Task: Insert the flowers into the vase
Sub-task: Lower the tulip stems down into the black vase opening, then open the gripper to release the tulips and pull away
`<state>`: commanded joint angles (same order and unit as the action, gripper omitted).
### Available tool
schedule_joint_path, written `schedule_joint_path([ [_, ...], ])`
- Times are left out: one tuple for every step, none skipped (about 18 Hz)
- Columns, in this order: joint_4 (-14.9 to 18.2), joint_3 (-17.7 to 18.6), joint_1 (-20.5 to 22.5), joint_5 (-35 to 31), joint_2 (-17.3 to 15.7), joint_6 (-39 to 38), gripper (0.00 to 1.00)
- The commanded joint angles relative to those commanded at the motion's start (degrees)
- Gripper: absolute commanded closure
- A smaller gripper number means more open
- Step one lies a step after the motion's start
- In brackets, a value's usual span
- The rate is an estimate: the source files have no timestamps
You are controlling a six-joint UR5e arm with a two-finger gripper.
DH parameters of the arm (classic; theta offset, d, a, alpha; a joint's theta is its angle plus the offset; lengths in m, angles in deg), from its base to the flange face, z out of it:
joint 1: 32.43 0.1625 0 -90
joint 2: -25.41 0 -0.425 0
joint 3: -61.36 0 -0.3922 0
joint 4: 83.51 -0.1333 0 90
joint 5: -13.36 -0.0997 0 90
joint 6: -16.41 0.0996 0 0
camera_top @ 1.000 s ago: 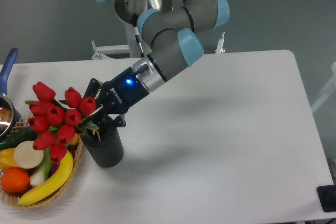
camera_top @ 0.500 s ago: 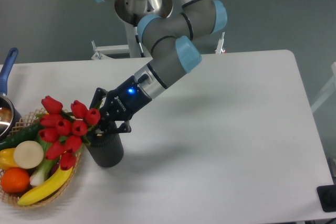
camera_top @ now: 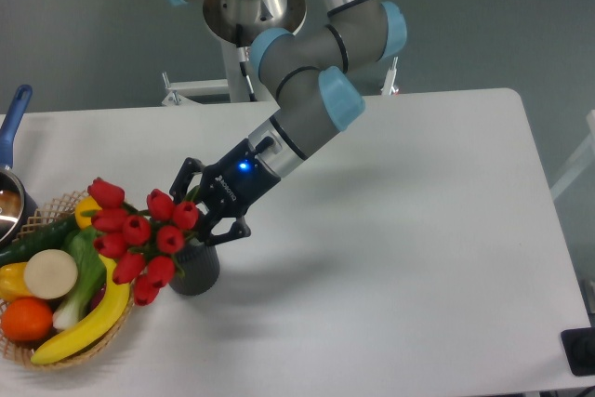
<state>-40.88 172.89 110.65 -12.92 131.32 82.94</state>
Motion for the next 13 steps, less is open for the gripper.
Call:
schedule_joint_path([
  [0.0,0.61,0.35,-0.09,-0.61,0.0,0.06],
  [0.0,1.31,0.88,0.0,-1.31,0.0,0.06],
  [0.0,1.84,1.4,0.0,-1.84,0.09,0.06],
  [0.0,2.28,1.67,0.0,-2.11,0.17,0.06],
  [0.09,2.64,2.11,-0.09,-2.46,0.17,0.06],
  [0.09,2.99,2.63,-0.09,-2.81,0.26,0.06],
  [0.09,3.34,2.99,-0.09,-3.34,0.17,0.06],
  [0.18,3.86,3.16,-0.09,-3.87,0.26,0.06],
  [0.18,4.48,3.69,-0.09,-4.22,0.26,0.05],
  [0.18,4.75,3.87,-0.09,-4.57,0.26,0.04],
  [0.18,4.92,4.22,-0.17,-4.75,0.26,0.02],
  [0.18,4.92,4.57,-0.18,-4.92,0.26,0.01],
  [0.18,4.84,5.09,-0.18,-5.1,0.26,0.01],
])
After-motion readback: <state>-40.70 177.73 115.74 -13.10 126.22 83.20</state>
